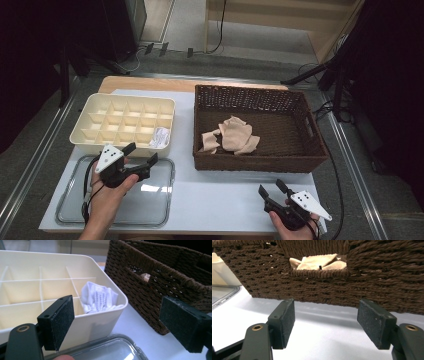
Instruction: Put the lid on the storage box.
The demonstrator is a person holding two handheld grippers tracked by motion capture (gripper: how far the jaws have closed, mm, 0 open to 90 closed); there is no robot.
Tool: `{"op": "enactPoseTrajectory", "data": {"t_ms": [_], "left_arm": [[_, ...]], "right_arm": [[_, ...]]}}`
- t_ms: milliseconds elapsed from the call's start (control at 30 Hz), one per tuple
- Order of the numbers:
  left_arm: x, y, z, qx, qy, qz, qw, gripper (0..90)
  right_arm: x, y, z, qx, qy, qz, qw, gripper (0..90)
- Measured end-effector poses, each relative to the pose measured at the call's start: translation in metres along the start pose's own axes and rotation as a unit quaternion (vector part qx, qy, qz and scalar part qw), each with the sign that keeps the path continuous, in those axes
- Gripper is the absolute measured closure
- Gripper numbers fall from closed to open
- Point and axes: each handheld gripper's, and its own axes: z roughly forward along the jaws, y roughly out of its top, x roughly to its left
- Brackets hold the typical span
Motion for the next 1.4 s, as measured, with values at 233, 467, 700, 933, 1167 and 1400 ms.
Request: {"op": "enactPoseTrajectory", "data": {"t_ms": [233, 467, 700, 933, 1167, 1400], "left_arm": [[-0.004, -0.027, -0.01, -0.015, 0.008, 0.02, 0.9996, 4.6], [-0.004, -0.061, 0.001, 0.017, 0.033, 0.028, 0.9989, 0.0], [-0.005, -0.063, 0.0, 0.009, 0.023, 0.045, 0.9987, 0.0], [-0.005, -0.065, -0.001, 0.011, 0.014, 0.044, 0.9989, 0.0], [-0.006, -0.065, 0.0, 0.014, 0.012, 0.044, 0.9989, 0.0], [-0.007, -0.066, 0.002, 0.02, 0.011, 0.048, 0.9986, 0.0]], "right_arm": [[0.001, 0.003, -0.003, -0.006, -0.004, 0.0, 1.0, 31.2], [0.005, 0.006, -0.005, -0.009, -0.004, -0.01, 0.9999, 31.2], [0.011, 0.016, -0.01, -0.011, 0.01, -0.007, 0.9999, 33.4], [0.018, 0.032, -0.013, -0.021, 0.006, -0.018, 0.9996, 33.4], [0.019, 0.049, -0.014, -0.027, 0.006, -0.02, 0.9994, 35.2], [0.02, 0.064, -0.012, -0.025, 0.007, -0.029, 0.9993, 35.4]]}}
